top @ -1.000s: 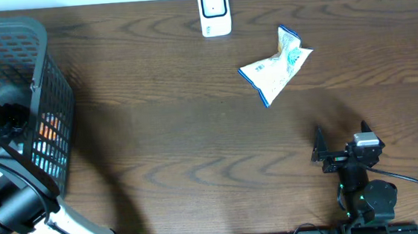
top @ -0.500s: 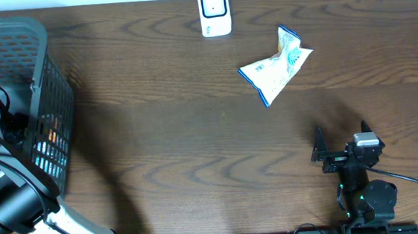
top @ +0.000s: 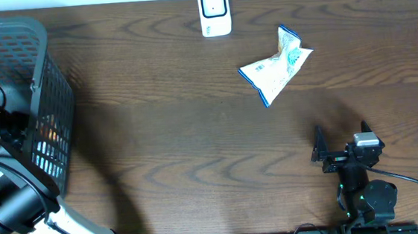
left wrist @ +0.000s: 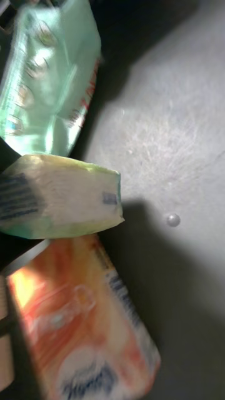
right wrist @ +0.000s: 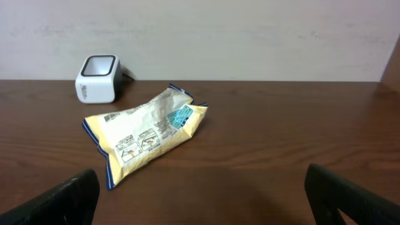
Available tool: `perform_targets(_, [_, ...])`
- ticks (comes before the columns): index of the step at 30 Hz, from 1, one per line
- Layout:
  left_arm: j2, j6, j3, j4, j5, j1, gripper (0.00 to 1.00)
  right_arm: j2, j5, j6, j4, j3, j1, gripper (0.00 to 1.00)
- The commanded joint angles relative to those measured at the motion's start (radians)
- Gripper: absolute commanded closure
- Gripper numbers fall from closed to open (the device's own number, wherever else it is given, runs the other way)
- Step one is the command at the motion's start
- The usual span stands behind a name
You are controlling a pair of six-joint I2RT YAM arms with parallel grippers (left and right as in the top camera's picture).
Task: Scan the item barcode
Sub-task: 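Reach the left gripper into the basket and grasp the small green-white box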
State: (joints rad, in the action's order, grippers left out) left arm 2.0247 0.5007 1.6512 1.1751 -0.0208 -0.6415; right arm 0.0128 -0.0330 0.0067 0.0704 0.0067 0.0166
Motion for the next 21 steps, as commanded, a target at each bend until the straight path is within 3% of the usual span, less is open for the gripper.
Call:
perform_targets(1, [-0.021, 0.002, 0.108, 0.051, 0.006, -0.003, 0.88, -0.003, -0.003, 0.003, 0.004, -0.001, 0.005, 0.01])
perform_targets(11, [-0.201, 0.002, 0.208, 0.124, 0.006, -0.003, 0.93, -0.003, -0.003, 0.003, 0.004, -0.001, 0.005, 0.01])
perform_targets(21, [-0.477, 0.007, 0.208, 0.015, 0.002, -0.003, 0.93, -0.003, -0.003, 0.003, 0.004, -0.001, 0.005, 0.01])
